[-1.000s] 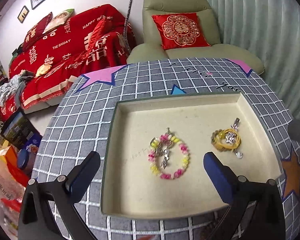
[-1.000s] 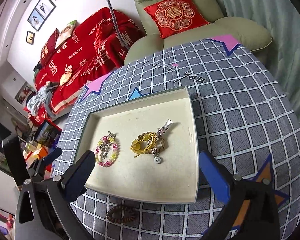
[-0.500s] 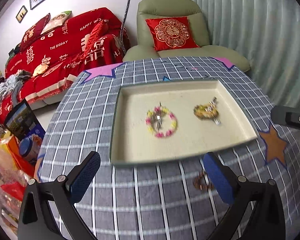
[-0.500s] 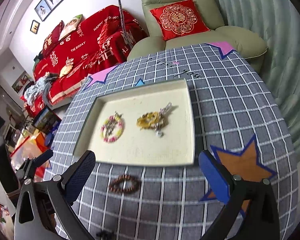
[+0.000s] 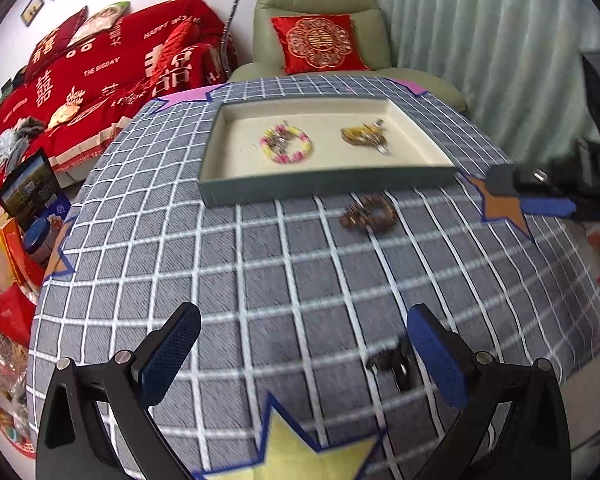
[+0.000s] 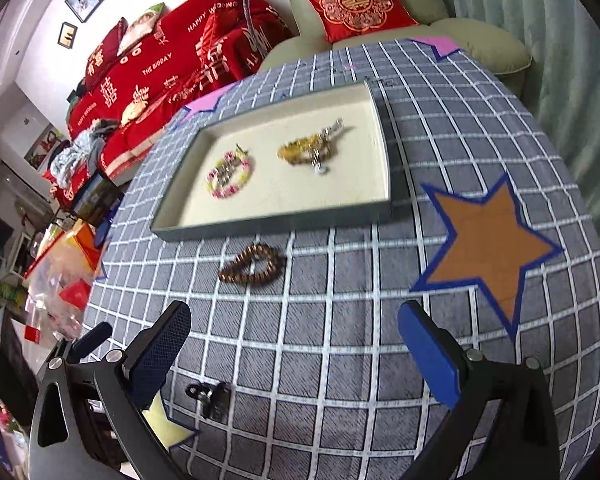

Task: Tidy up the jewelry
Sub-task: 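Withdraw both tools from the tray toward the brown bead bracelet and black clip, then grasp the black hair clip with the left tool while the right tool grasps the brown wooden bead bracelet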

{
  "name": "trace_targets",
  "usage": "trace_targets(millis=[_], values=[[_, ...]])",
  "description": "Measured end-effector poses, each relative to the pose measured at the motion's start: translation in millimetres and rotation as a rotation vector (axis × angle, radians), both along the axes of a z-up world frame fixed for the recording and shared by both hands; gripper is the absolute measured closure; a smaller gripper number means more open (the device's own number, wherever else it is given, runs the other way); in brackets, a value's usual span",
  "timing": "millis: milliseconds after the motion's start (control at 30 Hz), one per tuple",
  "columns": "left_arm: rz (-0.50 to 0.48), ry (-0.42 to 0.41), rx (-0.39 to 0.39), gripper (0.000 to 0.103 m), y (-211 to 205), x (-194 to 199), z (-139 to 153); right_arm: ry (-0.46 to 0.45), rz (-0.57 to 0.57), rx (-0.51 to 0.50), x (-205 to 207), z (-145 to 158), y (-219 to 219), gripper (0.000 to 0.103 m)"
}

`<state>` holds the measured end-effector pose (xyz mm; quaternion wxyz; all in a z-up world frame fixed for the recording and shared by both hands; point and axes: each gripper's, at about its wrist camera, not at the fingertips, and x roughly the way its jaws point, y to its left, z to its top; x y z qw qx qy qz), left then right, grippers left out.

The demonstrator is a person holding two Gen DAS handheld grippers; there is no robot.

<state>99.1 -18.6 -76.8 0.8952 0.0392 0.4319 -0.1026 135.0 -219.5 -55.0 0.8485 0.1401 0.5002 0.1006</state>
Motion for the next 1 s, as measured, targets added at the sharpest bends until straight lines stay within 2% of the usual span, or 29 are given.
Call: trace_targets(millis=[167, 467, 633, 700, 767, 867, 1000], values=[[-0.049, -0.002, 0.016, 0.000, -19, -17, -4, 0.024, 0.008, -0.028, -2, -11, 5, 0.000], [-0.016, 0.028, 0.027, 0.000, -31, -16, -21, 0.059, 0.051, -0.056, 11, -30, 23, 0.000], [-0.004, 0.038, 0.032, 0.002, -33, -17, -27, 0.033, 0.122, -0.087, 21, -34, 39, 0.001], [-0.001, 0.037, 0.031, 0.002, -33, -17, -28, 0.011, 0.167, -0.107, 24, -34, 47, 0.007], [-0.002, 0.035, 0.034, 0.018, -34, -19, -29, -0.017, 0.223, -0.141, 26, -33, 59, 0.011], [-0.005, 0.045, 0.034, 0.019, -34, -19, -31, -0.042, 0.280, -0.168, 30, -33, 71, 0.025], [-0.009, 0.042, 0.033, 0.019, -37, -20, -32, -0.061, 0.345, -0.169, 36, -35, 85, 0.030]])
